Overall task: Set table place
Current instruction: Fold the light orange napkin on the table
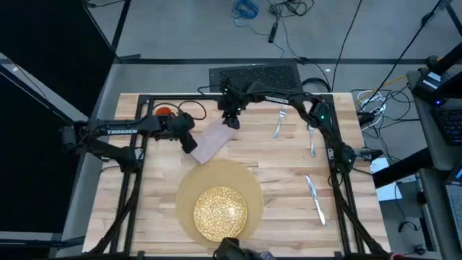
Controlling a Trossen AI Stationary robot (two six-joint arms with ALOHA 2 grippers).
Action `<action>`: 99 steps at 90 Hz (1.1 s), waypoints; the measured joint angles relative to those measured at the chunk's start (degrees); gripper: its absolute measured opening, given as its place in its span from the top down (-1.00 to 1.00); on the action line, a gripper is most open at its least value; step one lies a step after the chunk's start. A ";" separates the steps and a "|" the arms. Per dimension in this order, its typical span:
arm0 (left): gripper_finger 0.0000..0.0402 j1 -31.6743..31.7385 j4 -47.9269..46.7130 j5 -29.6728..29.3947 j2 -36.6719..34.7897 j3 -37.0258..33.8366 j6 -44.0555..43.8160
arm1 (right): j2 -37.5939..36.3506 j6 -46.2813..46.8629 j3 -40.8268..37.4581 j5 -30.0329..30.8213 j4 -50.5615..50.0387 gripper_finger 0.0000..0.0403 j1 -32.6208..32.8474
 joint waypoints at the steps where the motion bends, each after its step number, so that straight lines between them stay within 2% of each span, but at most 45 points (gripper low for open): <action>1: 0.32 0.00 0.01 0.18 0.00 0.00 0.00 | 0.00 0.00 0.02 -0.02 0.09 0.23 -0.01; 11: 0.32 -0.02 0.04 1.98 0.00 0.00 -0.11 | -0.02 -0.18 0.07 0.89 0.07 0.23 -0.20; 23: 0.32 -0.06 0.04 2.18 0.00 0.00 -0.14 | -0.05 -3.22 0.05 8.56 0.38 0.23 -0.20; 29: 0.32 -0.06 0.07 2.19 0.00 0.00 -0.14 | -0.07 -4.75 0.05 10.28 1.25 0.23 0.06; 73: 0.32 -0.07 2.60 2.21 0.00 0.04 -0.10 | -0.18 -7.93 0.05 11.84 1.69 0.23 2.42; 90: 0.32 -0.06 2.59 2.21 0.00 0.04 -0.09 | 1.95 -7.94 0.04 11.88 2.24 0.23 2.63; 99: 0.32 -0.06 2.62 2.21 0.00 0.04 -0.08 | 2.73 -8.10 0.01 14.52 2.25 0.23 2.92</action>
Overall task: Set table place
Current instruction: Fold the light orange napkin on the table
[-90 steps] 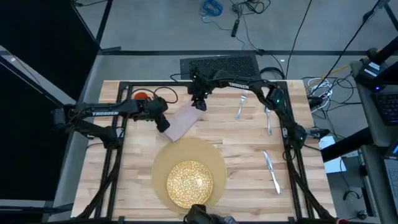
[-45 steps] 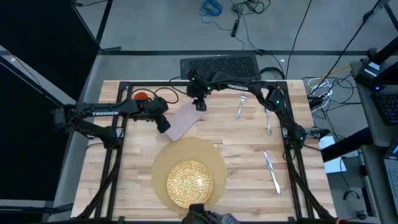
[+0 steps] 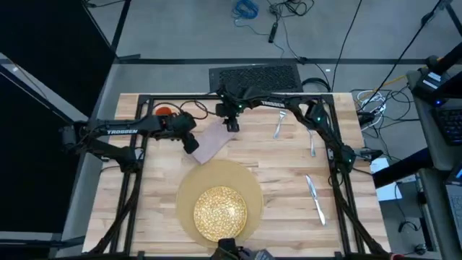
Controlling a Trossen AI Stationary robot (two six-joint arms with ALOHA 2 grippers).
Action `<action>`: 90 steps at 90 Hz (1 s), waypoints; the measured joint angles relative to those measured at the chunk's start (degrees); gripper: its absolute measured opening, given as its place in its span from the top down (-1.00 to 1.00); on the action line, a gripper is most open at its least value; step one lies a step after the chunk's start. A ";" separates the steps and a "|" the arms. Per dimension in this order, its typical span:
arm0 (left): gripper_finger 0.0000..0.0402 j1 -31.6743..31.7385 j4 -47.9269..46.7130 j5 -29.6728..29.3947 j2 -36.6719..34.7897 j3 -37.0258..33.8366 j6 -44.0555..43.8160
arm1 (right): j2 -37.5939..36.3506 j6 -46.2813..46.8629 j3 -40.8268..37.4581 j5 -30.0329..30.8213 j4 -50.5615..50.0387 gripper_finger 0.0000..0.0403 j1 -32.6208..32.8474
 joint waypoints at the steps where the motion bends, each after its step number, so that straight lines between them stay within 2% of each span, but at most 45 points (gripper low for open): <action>1: 0.32 0.00 0.00 0.00 0.00 0.00 0.02 | 0.00 0.00 0.00 0.14 -0.08 0.23 0.00; 90: 0.32 -0.01 -0.02 0.00 0.00 0.00 0.45 | 0.00 0.66 0.02 0.47 0.12 0.23 0.15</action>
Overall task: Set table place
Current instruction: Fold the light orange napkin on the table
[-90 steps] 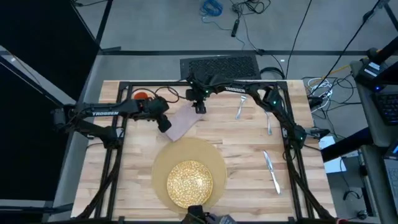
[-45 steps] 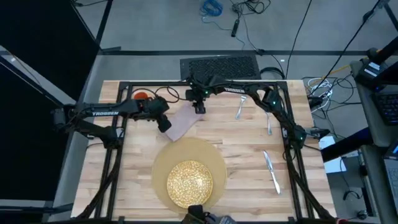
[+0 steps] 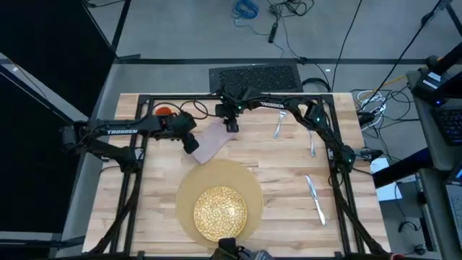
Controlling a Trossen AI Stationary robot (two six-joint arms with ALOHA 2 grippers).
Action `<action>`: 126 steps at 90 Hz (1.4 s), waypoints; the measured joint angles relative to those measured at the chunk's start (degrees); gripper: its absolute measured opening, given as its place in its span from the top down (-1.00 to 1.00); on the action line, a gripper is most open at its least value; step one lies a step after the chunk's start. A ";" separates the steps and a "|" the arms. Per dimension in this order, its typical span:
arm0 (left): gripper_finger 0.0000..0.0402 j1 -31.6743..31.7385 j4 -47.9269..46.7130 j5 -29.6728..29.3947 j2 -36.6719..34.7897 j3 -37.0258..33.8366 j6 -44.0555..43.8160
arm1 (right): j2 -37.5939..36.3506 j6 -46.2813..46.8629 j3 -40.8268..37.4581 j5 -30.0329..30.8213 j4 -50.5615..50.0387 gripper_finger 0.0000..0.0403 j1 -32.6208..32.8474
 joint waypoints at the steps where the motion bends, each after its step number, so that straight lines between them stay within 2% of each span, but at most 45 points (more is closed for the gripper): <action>1: 0.32 0.01 0.00 0.00 0.00 0.00 0.00 | 0.00 -0.01 0.00 0.00 0.00 0.23 0.00; 21: 0.32 0.01 0.00 0.00 0.00 0.01 0.24 | 0.00 -0.02 0.00 0.93 0.06 0.28 0.00; 39: 0.32 0.01 0.00 0.00 0.00 0.00 1.14 | 0.00 0.18 0.00 3.88 1.19 0.72 0.02; 44: 0.32 -0.01 0.00 0.00 0.00 0.00 1.16 | 0.02 0.93 0.00 3.67 2.01 0.77 0.02; 89: 0.32 0.05 0.09 0.00 0.07 0.02 1.20 | 0.04 1.08 0.00 4.37 1.92 0.80 0.09; 98: 0.32 0.66 3.17 0.08 0.78 0.02 1.05 | 0.04 1.22 0.00 4.37 2.05 0.82 0.09; 114: 0.32 2.83 5.22 7.94 5.43 0.07 -0.46 | -0.21 1.25 0.00 4.32 2.13 0.90 0.15; 126: 0.32 3.61 4.50 7.38 8.94 0.07 -1.55 | -0.57 0.48 0.00 4.13 2.14 0.99 0.38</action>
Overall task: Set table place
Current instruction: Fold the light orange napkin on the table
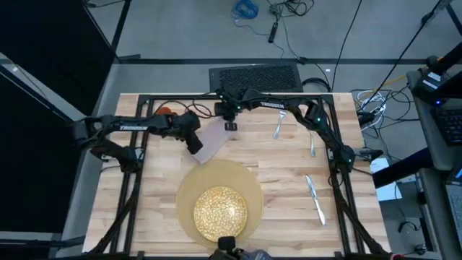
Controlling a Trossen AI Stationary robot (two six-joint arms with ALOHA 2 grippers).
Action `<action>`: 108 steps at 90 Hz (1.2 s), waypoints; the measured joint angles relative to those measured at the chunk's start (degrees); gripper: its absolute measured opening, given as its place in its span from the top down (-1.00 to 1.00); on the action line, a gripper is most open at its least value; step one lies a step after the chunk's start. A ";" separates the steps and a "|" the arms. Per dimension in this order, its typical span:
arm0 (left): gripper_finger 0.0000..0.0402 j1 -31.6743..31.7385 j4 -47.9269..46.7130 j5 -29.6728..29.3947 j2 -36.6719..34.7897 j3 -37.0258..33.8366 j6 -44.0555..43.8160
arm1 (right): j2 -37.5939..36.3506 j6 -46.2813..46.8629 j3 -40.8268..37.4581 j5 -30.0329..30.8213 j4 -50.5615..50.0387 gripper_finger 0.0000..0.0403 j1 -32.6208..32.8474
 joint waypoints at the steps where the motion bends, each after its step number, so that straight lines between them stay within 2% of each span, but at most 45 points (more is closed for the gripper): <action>1: 0.32 0.01 0.00 -0.26 0.12 0.00 -0.09 | -0.01 -0.13 0.00 0.00 0.00 0.99 0.03; 26: 0.32 -0.17 -0.87 -1.06 0.68 0.00 -0.46 | -0.04 -0.91 0.37 0.20 -1.35 1.00 0.14; 47: 0.32 0.25 -2.73 1.32 0.68 0.00 -0.44 | -0.08 -0.93 0.68 0.11 -1.95 1.00 0.10; 61: 0.32 0.59 -3.79 6.25 0.68 0.00 -1.65 | -0.08 -0.85 0.68 0.09 -2.21 1.00 0.10; 88: 0.32 0.61 -6.66 4.32 1.10 0.00 -1.94 | -0.08 -0.74 0.68 0.10 -2.58 1.00 0.10; 108: 0.32 0.65 -6.52 6.61 4.98 0.00 -1.90 | -0.08 -0.74 0.68 -0.07 -2.73 1.00 0.10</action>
